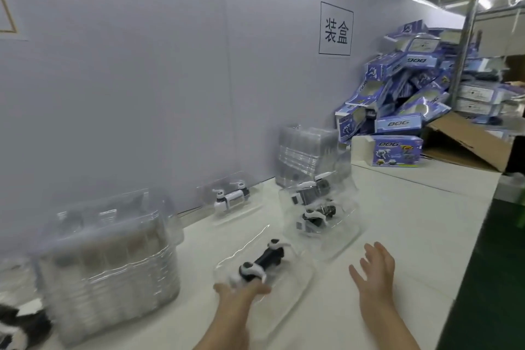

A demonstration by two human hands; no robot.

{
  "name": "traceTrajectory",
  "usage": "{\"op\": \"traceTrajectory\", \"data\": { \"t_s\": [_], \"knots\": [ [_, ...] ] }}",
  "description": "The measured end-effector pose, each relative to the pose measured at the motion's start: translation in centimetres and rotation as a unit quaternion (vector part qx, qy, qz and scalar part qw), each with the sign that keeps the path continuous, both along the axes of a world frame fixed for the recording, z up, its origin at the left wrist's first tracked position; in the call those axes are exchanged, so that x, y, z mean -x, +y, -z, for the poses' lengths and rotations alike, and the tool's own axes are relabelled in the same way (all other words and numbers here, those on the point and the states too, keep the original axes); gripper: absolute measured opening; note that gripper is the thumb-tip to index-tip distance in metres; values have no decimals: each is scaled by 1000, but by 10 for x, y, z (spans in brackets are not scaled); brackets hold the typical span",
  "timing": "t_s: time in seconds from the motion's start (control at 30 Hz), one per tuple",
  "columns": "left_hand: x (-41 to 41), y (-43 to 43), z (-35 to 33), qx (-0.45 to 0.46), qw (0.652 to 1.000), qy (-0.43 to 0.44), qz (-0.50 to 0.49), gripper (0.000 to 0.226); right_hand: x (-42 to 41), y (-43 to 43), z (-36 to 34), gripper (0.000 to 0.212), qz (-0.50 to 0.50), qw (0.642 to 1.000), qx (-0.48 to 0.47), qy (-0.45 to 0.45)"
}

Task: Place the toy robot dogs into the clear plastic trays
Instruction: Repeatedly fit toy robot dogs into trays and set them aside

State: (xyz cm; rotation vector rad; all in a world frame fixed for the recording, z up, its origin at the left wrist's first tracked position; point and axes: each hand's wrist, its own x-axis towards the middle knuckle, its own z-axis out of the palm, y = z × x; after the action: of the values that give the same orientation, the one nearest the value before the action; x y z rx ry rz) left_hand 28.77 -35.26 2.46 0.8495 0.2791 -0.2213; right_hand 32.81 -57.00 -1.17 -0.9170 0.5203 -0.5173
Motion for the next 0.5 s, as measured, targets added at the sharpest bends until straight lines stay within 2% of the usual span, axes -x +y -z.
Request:
{"op": "traceTrajectory", "data": {
  "t_s": [0.03,0.07,0.1,0.13,0.2,0.3,0.37,0.43,0.5],
  "knots": [
    [-6,-15,2,-35,999,-28,-3,92,-2,-4,0,33,-1,1000,-12,-10],
    [-9,-26,-2,-87,995,-45,18,121,-4,-7,-1,32,1,999,-24,-21],
    [-21,-31,5,-116,992,-52,11,136,-5,-10,-1,29,6,999,-37,-33],
    [-30,-37,5,-128,991,-33,16,142,-6,-13,-1,28,14,998,-48,-44],
    [-45,-55,0,-114,993,-1,11,138,-7,-18,0,33,29,995,-70,-62],
    [-52,-75,-6,-91,995,-37,30,120,-6,-24,2,40,31,990,-119,-73],
    [-63,-88,-11,-82,996,-31,32,120,-7,-27,3,39,23,987,-143,-75],
    [-69,-94,-14,-85,995,-26,52,120,-7,-27,3,39,15,988,-138,-74],
    [-71,-94,-16,-126,990,-16,66,115,-8,-26,3,35,4,991,-113,-74]
  ]
}}
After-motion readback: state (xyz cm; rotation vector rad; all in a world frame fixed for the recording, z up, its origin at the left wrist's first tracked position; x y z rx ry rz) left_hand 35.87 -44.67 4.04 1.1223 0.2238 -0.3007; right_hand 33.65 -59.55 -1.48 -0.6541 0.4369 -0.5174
